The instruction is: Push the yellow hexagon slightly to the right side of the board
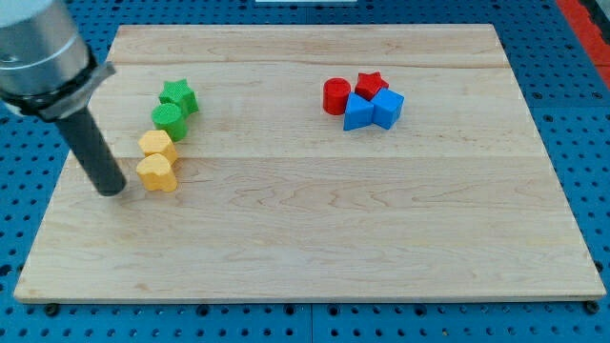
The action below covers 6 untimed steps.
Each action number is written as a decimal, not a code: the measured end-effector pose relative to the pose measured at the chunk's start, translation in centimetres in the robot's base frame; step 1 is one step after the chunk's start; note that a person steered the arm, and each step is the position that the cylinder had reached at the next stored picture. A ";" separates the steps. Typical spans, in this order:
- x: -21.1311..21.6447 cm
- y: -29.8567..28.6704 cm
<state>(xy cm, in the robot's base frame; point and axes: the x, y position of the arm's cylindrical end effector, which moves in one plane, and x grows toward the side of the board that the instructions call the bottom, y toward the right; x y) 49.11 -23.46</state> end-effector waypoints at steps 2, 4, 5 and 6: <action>-1.2 0.9; -1.7 0.3; -2.6 0.3; -3.8 2.0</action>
